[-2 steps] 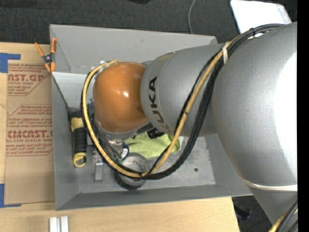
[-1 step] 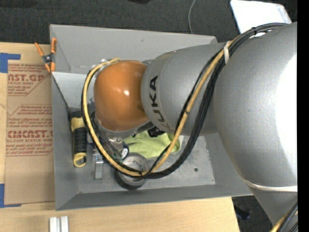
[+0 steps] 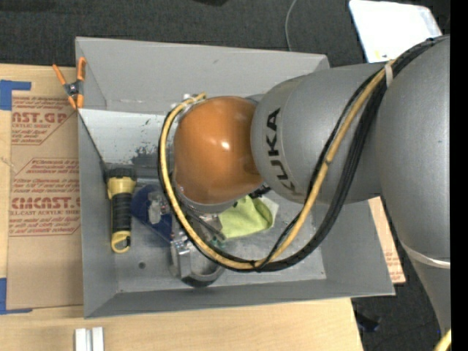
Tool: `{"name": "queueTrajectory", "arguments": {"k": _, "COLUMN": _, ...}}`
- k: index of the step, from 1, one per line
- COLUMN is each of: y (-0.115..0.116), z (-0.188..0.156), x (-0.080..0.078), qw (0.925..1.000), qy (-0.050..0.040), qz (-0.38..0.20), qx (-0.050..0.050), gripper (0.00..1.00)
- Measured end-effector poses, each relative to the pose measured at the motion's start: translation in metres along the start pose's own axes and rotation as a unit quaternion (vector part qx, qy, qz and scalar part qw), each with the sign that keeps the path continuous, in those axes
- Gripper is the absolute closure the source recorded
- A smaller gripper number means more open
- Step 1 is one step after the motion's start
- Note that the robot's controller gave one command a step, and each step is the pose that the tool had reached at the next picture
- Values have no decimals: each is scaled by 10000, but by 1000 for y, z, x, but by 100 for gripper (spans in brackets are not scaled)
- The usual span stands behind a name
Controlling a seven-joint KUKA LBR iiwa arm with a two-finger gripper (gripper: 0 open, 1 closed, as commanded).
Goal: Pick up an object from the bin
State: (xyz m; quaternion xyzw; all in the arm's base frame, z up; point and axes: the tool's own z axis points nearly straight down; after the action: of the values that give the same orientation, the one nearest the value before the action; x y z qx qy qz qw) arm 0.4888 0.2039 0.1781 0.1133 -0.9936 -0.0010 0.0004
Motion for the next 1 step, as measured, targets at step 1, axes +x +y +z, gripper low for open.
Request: {"name": "queueTrajectory", "arguments": {"k": 1, "y": -15, "z": 0, "x": -5, "qw": 9994, "qy": -12, "qz": -343, "qx": 6, "gripper": 0}}
